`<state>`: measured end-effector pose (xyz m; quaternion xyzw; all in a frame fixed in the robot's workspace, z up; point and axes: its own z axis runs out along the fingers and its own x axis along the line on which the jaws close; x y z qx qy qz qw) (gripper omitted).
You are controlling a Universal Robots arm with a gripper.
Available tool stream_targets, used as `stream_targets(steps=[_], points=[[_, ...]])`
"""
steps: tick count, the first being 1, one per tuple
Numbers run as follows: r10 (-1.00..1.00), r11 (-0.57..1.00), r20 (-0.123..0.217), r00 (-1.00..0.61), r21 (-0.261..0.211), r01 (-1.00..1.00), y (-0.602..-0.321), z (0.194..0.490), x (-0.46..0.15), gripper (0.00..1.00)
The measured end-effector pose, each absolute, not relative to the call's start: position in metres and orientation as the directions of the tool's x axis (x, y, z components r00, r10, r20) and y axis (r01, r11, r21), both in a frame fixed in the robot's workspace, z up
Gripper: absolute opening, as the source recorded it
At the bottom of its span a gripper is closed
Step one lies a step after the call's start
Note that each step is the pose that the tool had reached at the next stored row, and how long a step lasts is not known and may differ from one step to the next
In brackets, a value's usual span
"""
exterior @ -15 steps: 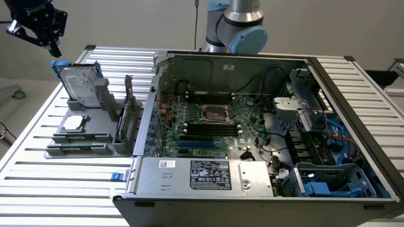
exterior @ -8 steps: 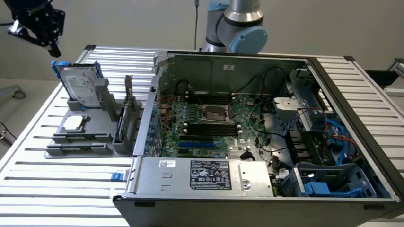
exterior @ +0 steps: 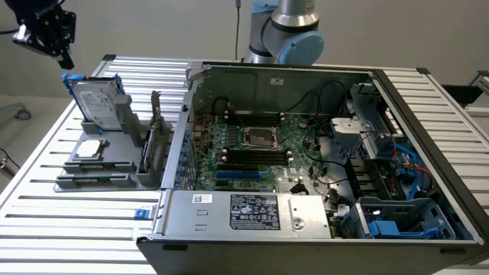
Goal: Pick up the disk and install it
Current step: 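Pick up the disk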
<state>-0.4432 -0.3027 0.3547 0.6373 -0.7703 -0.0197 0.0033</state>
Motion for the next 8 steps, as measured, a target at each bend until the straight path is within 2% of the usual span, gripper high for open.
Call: stream_targets(steps=[8], points=[[-0.997,0.074,-0.021,-0.074,0.028,-0.997,-0.3024,0.3547,-0.4432,0.11]])
